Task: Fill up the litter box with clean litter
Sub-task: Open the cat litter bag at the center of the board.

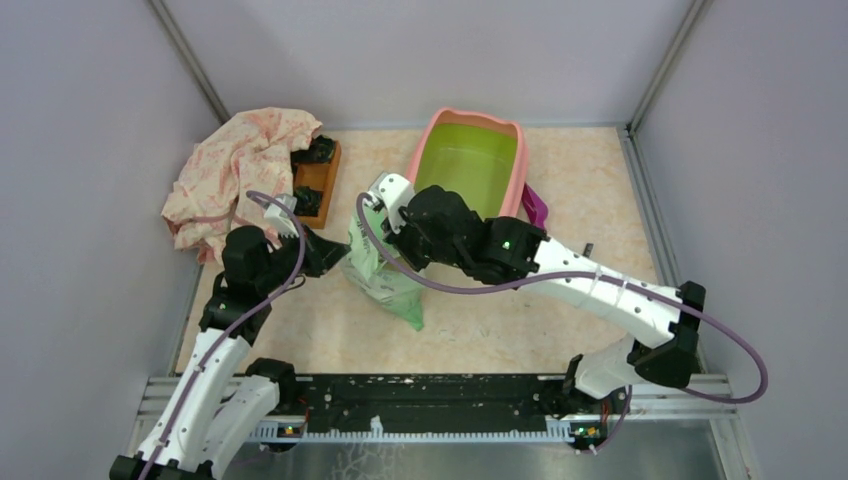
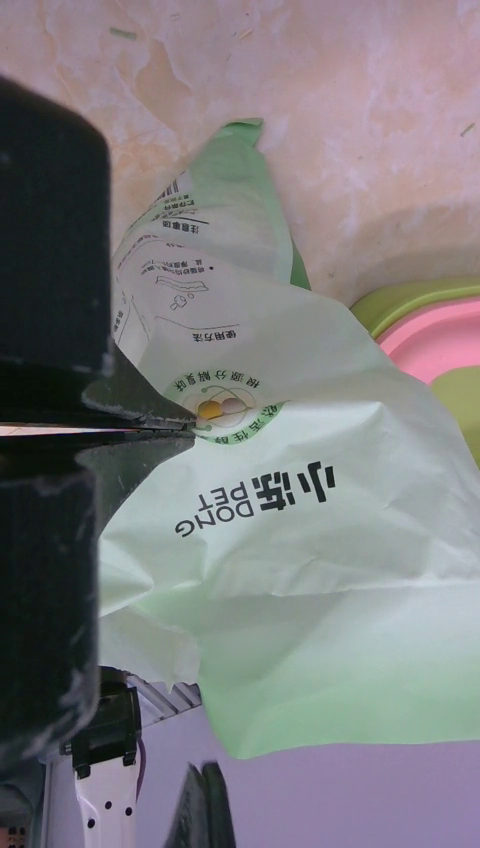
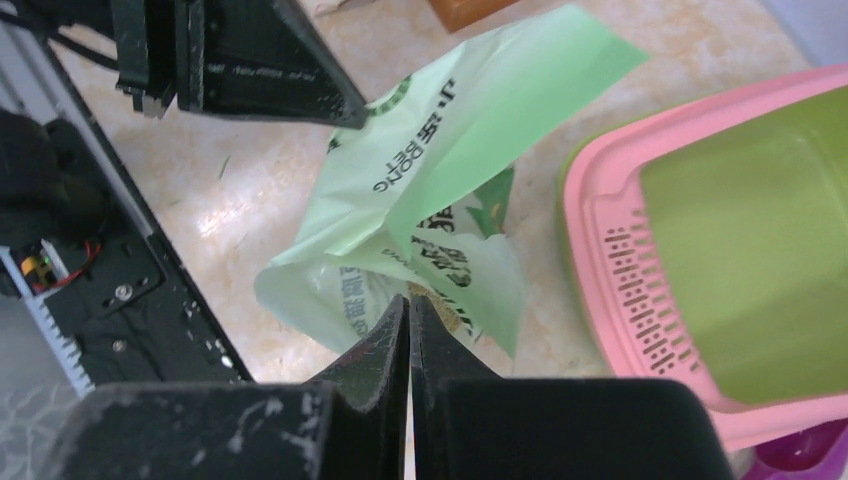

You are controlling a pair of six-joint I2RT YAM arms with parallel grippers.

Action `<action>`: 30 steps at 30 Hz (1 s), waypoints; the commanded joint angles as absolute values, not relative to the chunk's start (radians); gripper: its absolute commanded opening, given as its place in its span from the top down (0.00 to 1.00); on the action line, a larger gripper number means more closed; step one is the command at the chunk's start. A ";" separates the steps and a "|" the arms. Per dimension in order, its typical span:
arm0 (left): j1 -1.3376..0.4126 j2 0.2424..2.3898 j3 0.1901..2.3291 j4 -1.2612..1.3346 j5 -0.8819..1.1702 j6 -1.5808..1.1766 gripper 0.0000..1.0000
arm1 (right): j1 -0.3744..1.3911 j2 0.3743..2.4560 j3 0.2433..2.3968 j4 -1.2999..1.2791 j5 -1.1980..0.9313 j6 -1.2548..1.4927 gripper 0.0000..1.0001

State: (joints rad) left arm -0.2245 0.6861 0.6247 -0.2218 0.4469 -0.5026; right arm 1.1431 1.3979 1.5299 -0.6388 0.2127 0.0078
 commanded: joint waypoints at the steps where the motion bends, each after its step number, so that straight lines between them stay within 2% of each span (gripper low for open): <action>1: -0.230 0.678 0.630 -0.191 0.476 -0.499 0.98 | 1.149 1.445 1.548 -0.653 0.094 0.005 1.00; 25: -0.229 0.672 0.667 -0.199 0.461 -0.499 0.98 | 1.141 1.582 1.441 -0.556 0.100 0.005 0.99; 30: -0.229 0.659 0.667 -0.211 0.455 -0.495 0.98 | 1.124 1.627 1.485 -0.555 0.117 0.005 0.87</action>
